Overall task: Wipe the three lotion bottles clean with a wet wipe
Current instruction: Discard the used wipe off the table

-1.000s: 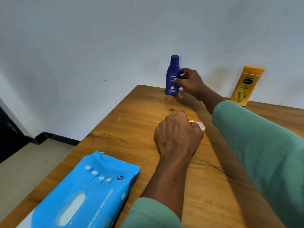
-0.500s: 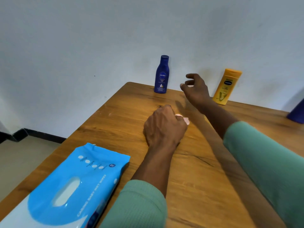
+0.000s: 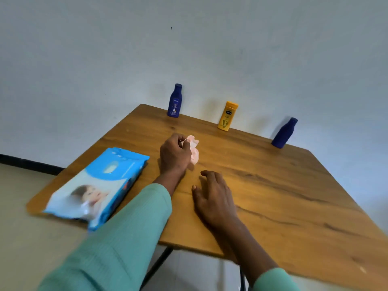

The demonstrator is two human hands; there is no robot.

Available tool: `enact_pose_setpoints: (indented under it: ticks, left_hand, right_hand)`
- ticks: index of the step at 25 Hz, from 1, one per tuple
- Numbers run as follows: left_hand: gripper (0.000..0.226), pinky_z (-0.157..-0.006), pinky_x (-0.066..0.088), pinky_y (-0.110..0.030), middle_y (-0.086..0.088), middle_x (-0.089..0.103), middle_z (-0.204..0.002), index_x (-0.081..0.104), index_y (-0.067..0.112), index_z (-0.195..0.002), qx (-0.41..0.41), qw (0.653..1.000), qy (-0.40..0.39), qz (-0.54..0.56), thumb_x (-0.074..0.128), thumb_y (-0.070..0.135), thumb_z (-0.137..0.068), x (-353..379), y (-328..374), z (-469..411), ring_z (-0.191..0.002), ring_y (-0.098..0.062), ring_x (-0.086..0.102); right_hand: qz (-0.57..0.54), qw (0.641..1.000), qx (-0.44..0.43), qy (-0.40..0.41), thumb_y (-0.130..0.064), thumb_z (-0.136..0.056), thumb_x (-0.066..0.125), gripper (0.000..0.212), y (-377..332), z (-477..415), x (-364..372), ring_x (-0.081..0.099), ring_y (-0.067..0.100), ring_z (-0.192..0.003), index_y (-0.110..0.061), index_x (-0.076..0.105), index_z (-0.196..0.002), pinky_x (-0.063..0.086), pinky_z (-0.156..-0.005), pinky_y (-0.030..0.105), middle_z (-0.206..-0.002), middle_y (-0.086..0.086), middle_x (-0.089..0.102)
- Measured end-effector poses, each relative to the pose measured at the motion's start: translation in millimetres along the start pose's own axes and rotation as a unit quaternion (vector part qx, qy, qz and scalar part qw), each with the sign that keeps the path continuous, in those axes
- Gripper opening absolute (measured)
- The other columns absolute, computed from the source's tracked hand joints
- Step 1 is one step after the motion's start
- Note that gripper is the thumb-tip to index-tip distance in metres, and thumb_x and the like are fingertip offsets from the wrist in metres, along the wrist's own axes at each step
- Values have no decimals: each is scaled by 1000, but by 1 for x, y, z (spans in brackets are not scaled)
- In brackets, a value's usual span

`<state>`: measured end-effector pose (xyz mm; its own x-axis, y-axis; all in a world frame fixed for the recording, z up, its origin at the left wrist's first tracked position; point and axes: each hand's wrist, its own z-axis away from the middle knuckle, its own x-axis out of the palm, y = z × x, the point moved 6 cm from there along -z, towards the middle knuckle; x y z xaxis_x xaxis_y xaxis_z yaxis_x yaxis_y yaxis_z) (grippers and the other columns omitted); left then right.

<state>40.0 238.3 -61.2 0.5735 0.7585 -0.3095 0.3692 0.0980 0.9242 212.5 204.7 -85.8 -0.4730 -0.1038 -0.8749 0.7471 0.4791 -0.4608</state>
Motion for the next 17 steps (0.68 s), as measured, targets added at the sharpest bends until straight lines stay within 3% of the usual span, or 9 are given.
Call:
enact_pose_setpoints:
  ticks: [2, 4, 6, 9, 14, 17]
  left_hand:
    - [11, -78, 50, -29, 1, 72, -109, 71, 20, -108, -41, 999, -4, 25, 68, 25, -98, -30, -1, 36, -98, -15, 65]
    - [11, -76, 46, -27, 2, 73, -104, 73, 19, -105, -28, 998, 5, 48, 69, 25, -97, -68, 10, 71, -94, -14, 64]
    - [8, -77, 51, -28, 5, 72, -100, 72, 21, -102, 3, 998, 13, 59, 70, 26, -97, -104, 18, 99, -93, -12, 65]
    - [7, -81, 59, -33, 7, 71, -98, 70, 25, -103, 32, 999, -23, 6, 71, 28, -96, -131, 21, 123, -93, -13, 67]
    - [14, -71, 51, -17, 10, 69, -100, 69, 24, -109, 59, 994, -82, -47, 71, 24, -95, -122, 14, 131, -96, -9, 66]
    - [10, -79, 63, -35, 12, 72, -93, 71, 28, -100, 41, 993, -109, -27, 73, 24, -92, -100, 6, 103, -88, -9, 72]
  right_hand:
    - [56, 998, 1, -31, -55, -105, 40, 60, -2, 14, 8, 30, 20, -152, -26, 34, -157, 26, -125, 43, -165, 1, 33]
    - [82, 995, 9, -58, -59, -106, 32, 65, -6, 29, 10, 16, 23, -159, -25, 27, -162, 16, -129, 46, -172, 3, 22]
    - [100, 993, 8, -67, -61, -106, 28, 68, -11, 42, 10, 11, 25, -160, -25, 23, -163, 13, -129, 48, -173, 4, 17]
    - [112, 991, 10, -72, -61, -106, 29, 69, -18, 54, 7, 11, 28, -160, -23, 24, -163, 13, -128, 49, -173, 6, 18]
    - [109, 993, 15, -46, -52, -104, 40, 61, -20, 48, 10, 22, 30, -156, -22, 35, -157, 21, -126, 51, -167, 9, 30]
    - [95, 994, -32, -34, -54, -96, 41, 62, -21, 26, 19, 26, 25, -153, -25, 40, -151, 24, -124, 48, -161, 6, 35]
